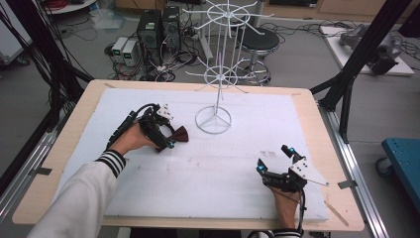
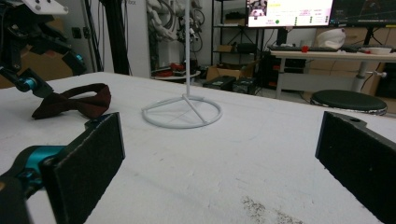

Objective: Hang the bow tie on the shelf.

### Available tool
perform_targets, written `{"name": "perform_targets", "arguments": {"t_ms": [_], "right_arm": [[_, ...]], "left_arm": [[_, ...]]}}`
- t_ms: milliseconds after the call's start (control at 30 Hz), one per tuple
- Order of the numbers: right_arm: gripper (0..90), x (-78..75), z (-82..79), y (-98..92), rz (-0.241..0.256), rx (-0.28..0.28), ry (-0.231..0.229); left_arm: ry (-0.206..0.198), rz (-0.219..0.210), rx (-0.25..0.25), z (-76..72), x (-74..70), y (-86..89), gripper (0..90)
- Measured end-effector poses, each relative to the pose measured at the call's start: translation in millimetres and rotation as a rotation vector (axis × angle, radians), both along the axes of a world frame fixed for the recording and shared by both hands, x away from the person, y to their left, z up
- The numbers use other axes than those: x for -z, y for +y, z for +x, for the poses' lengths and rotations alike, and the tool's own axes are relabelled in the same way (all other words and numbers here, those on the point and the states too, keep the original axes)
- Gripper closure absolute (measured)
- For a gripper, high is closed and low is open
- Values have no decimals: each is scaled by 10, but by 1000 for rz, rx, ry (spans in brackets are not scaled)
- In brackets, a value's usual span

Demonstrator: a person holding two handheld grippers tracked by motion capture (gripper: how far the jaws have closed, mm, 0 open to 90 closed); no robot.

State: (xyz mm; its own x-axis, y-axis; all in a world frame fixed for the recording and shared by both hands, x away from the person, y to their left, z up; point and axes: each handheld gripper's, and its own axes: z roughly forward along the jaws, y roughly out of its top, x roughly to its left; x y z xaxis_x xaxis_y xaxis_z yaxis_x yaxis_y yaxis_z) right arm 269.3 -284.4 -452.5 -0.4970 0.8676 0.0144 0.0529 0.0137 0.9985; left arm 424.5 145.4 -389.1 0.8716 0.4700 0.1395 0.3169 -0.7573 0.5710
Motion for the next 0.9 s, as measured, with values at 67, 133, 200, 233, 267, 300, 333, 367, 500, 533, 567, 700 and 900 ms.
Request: {"name": "perform_targets", "arguments": {"t_ms": [67,133,200,233,267,300,333,367,500,533,567,700,900], "right_arm": [[5,0,0,-2,2,2,2],[5,0,-1,0,2,2,2],[5,0,-1,0,2,1,1],[5,0,-1,0,2,1,1],[5,0,0,-1,0,1,0],[5,0,0,-1,0,1,0],[5,0,0,0,1,1,0],[5,0,0,0,1,1,0],[5,-1,-3,2,2,2,3],[5,0,-2,1,2,2,2],[5,0,-2,0,2,3,3],[5,0,-2,-3,3,1,4],[5,0,-1,-1,2,1,3]], "left_arm": [[3,7,-6,15,17,1,18],[6,14,-16,30,32,1,18],[18,16,-36,39,52,-5,20],[27,13,-43,46,62,-8,20],[32,31,-56,58,75,-18,20],[32,31,-56,58,75,-18,20],[39,47,-54,68,89,-32,20],[39,47,-54,68,89,-32,20],[50,62,-33,61,110,-68,158],[55,64,-17,57,110,-75,228],[54,64,-20,54,117,-83,232],[65,85,-32,64,139,-93,221],[79,95,-40,74,152,-79,346]]}}
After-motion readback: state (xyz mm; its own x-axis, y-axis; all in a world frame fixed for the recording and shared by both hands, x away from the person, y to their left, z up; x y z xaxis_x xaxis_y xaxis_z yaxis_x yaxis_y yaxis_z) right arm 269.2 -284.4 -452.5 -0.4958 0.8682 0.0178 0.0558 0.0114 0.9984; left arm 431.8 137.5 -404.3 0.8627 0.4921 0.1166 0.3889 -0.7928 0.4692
